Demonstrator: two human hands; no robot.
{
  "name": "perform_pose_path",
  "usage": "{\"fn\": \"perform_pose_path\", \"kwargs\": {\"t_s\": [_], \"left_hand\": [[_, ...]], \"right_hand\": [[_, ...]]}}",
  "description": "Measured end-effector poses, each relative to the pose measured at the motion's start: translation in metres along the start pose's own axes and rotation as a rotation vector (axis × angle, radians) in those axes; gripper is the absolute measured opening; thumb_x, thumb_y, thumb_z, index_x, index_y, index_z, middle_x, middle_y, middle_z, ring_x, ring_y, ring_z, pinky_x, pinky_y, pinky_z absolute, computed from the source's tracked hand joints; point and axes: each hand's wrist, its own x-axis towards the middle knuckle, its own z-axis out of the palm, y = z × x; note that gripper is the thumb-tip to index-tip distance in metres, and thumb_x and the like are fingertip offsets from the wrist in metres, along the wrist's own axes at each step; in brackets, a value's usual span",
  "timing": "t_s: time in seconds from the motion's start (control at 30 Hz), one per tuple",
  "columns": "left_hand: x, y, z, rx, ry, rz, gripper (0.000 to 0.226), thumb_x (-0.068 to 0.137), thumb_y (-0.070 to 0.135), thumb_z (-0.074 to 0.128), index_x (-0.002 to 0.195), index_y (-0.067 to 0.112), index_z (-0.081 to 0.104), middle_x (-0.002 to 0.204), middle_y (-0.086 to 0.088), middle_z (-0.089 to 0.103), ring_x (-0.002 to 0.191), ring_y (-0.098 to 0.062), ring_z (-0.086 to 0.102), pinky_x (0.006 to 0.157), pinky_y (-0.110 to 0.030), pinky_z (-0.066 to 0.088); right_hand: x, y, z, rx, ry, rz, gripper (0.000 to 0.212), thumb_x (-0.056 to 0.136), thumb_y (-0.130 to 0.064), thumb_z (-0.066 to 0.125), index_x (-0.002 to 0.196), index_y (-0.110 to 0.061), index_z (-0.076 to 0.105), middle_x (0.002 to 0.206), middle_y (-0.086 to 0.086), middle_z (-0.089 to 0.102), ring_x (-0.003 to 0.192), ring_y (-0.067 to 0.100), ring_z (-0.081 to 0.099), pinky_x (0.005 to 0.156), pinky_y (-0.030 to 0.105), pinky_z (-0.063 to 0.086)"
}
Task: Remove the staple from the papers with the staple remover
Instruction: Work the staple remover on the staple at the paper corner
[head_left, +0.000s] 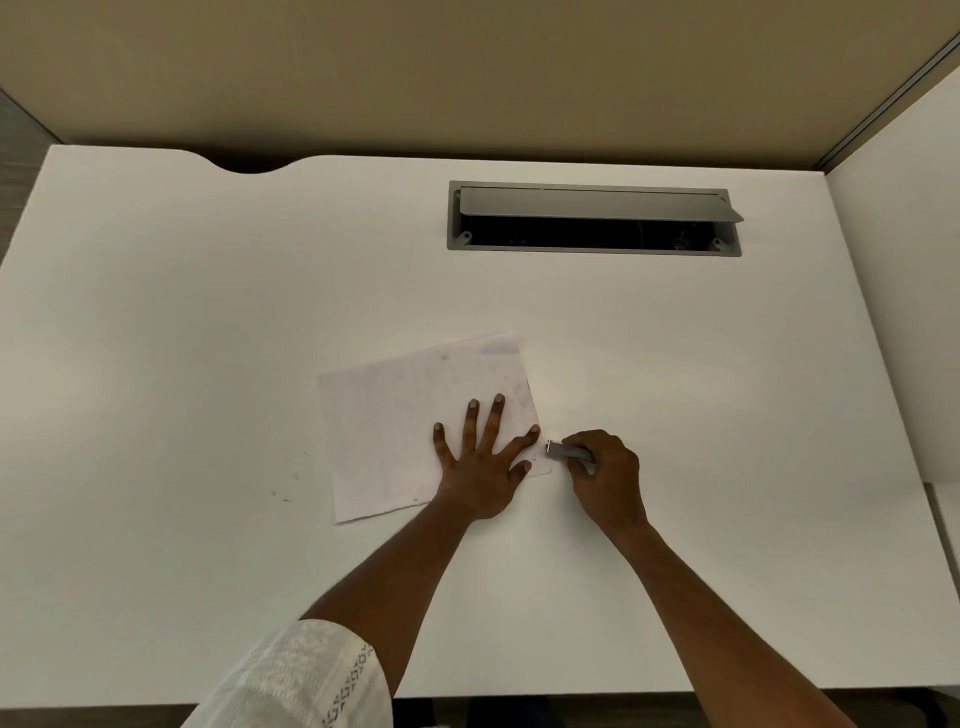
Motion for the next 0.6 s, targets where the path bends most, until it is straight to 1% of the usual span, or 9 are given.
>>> {"fn": "perform_pose_path", "kwargs": {"t_s": [0.1, 0.17, 0.2, 0.27, 0.33, 0.37, 0.43, 0.5, 0.6], "left_hand": [[-0.002, 0.003, -0.003, 0.016, -0.001, 0.005, 0.072, 0.082, 0.071, -0.008, 0.153, 0.058, -0.007, 0.164, 0.004, -0.036, 0.149, -0.029, -0.035, 0.111, -0.075, -0.014], [-0.005, 0.004, -0.006, 0.031, 0.023, 0.021, 0.073, 0.084, 0.070, -0.002, 0.155, 0.054, 0.001, 0.167, 0.000, -0.027, 0.153, -0.032, -0.028, 0.112, -0.075, -0.010], [-0.007, 0.005, -0.008, 0.025, 0.053, 0.025, 0.073, 0.086, 0.070, 0.004, 0.157, 0.051, 0.009, 0.170, -0.002, -0.018, 0.155, -0.034, -0.020, 0.113, -0.075, -0.007], [-0.010, 0.006, -0.012, -0.001, 0.152, 0.033, 0.066, 0.093, 0.066, 0.028, 0.154, 0.040, 0.031, 0.170, -0.007, 0.013, 0.157, -0.036, 0.007, 0.115, -0.072, 0.005], [-0.012, 0.006, -0.013, -0.017, 0.259, 0.044, 0.060, 0.092, 0.058, 0.055, 0.144, 0.029, 0.049, 0.156, -0.008, 0.043, 0.146, -0.035, 0.036, 0.114, -0.065, 0.026], [-0.014, 0.006, -0.013, -0.028, 0.302, 0.043, 0.057, 0.090, 0.053, 0.062, 0.140, 0.025, 0.054, 0.148, -0.007, 0.051, 0.138, -0.033, 0.045, 0.110, -0.059, 0.035], [-0.017, 0.003, -0.013, -0.075, 0.349, 0.049, 0.050, 0.090, 0.044, 0.068, 0.134, 0.021, 0.059, 0.135, -0.005, 0.057, 0.125, -0.030, 0.053, 0.101, -0.048, 0.044], [-0.018, -0.001, -0.012, -0.145, 0.340, 0.058, 0.043, 0.093, 0.036, 0.068, 0.131, 0.018, 0.063, 0.127, -0.005, 0.059, 0.118, -0.029, 0.055, 0.096, -0.043, 0.048], [-0.016, -0.001, -0.012, -0.277, 0.272, 0.052, 0.037, 0.097, 0.030, 0.064, 0.131, 0.016, 0.064, 0.124, -0.005, 0.062, 0.115, -0.026, 0.056, 0.095, -0.036, 0.051]], "right_hand": [[0.002, -0.004, -0.001, 0.055, 0.080, 0.136, 0.021, 0.079, 0.003, 0.075, 0.096, -0.010, 0.074, 0.092, 0.004, 0.074, 0.084, 0.024, 0.068, 0.076, 0.036, 0.056], [0.005, -0.006, -0.001, 0.051, 0.096, 0.192, 0.021, 0.081, 0.004, 0.072, 0.099, -0.008, 0.074, 0.094, 0.007, 0.074, 0.086, 0.026, 0.069, 0.079, 0.036, 0.056], [0.007, -0.006, 0.000, 0.031, 0.094, 0.200, 0.021, 0.082, 0.004, 0.072, 0.100, -0.008, 0.073, 0.095, 0.007, 0.074, 0.087, 0.027, 0.068, 0.080, 0.037, 0.056], [0.007, -0.006, 0.002, -0.020, 0.071, 0.204, 0.022, 0.083, 0.002, 0.070, 0.101, -0.010, 0.072, 0.094, 0.006, 0.072, 0.087, 0.029, 0.066, 0.078, 0.040, 0.055], [0.005, -0.006, 0.002, -0.102, 0.033, 0.201, 0.025, 0.082, -0.001, 0.070, 0.104, -0.014, 0.070, 0.097, 0.004, 0.070, 0.091, 0.030, 0.063, 0.078, 0.042, 0.052], [0.004, -0.008, 0.002, -0.178, 0.026, 0.189, 0.028, 0.080, -0.004, 0.072, 0.106, -0.015, 0.069, 0.101, 0.003, 0.069, 0.095, 0.031, 0.062, 0.081, 0.043, 0.049], [-0.002, -0.015, 0.001, -0.342, 0.060, 0.141, 0.035, 0.077, -0.010, 0.076, 0.110, -0.017, 0.068, 0.110, 0.002, 0.067, 0.102, 0.029, 0.059, 0.086, 0.044, 0.044], [-0.011, -0.028, 0.002, -0.400, 0.114, 0.062, 0.034, 0.078, -0.011, 0.075, 0.111, -0.015, 0.068, 0.110, 0.003, 0.066, 0.100, 0.028, 0.057, 0.084, 0.041, 0.042], [-0.028, -0.045, 0.015, -0.249, 0.099, 0.083, 0.022, 0.083, -0.010, 0.072, 0.105, -0.010, 0.069, 0.105, 0.007, 0.068, 0.096, 0.028, 0.060, 0.081, 0.038, 0.048]]}}
